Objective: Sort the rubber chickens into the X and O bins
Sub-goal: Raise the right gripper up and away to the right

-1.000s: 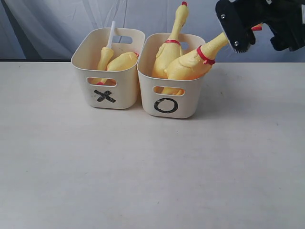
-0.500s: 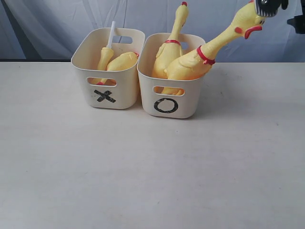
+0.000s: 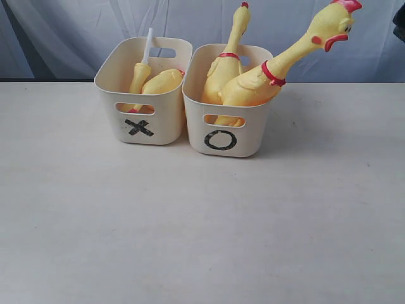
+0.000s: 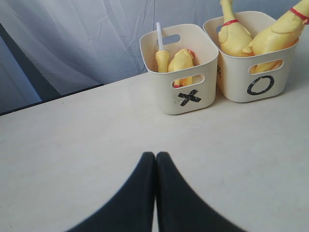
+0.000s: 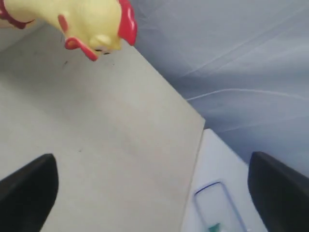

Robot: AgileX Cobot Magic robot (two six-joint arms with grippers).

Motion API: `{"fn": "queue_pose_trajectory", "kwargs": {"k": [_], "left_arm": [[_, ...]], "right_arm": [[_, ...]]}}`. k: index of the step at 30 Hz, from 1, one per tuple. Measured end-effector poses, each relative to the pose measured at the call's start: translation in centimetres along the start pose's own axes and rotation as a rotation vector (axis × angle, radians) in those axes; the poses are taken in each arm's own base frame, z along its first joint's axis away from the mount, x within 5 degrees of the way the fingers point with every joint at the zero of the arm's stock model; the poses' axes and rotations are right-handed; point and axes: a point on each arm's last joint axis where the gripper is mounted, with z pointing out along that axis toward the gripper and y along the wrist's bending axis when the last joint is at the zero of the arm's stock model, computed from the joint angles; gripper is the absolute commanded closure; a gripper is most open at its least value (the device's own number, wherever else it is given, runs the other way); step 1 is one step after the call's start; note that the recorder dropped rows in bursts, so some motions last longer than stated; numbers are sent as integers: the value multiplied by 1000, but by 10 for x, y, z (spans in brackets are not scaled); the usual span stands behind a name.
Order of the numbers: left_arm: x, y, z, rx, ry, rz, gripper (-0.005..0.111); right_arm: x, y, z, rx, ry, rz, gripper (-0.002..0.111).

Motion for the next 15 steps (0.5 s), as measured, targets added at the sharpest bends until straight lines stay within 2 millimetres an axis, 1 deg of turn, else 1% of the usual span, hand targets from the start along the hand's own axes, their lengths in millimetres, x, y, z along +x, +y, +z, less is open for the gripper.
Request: {"fn": "queue_pose_trajectory", "kwargs": {"k": [4, 10, 12, 13, 15], "left_arm": [[0, 0, 0, 0, 0, 0, 107], [0, 1, 0, -12, 2, 7, 107], [0, 2, 0, -17, 3, 10, 107], [0, 2, 0, -19, 3, 11, 107], [0, 2, 0, -19, 3, 11, 107]], "right_arm": [[6, 2, -13, -59, -17, 166, 5], [19, 6, -37, -171, -67, 284, 5], [32, 13, -44, -205, -79, 319, 5], [42, 19, -46, -213, -90, 338, 5], [57, 30, -46, -230, -118, 358, 5]]}}
